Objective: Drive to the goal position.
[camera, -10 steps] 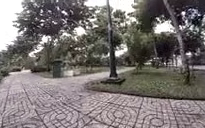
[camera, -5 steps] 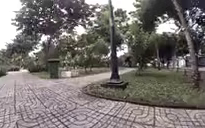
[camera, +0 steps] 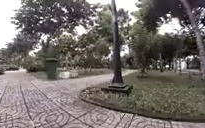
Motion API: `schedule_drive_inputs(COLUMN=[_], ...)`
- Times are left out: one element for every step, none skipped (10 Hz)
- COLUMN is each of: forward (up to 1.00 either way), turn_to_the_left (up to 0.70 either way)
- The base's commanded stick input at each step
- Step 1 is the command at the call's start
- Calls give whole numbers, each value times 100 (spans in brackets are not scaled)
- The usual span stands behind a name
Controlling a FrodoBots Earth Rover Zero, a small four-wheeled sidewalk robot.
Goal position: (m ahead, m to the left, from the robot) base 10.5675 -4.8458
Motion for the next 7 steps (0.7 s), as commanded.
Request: schedule_drive_inputs(forward=[0, 9, 70, 70, 70, 70, 70], turn_to_the_left=[45, 43, 27, 27, 27, 27, 27])
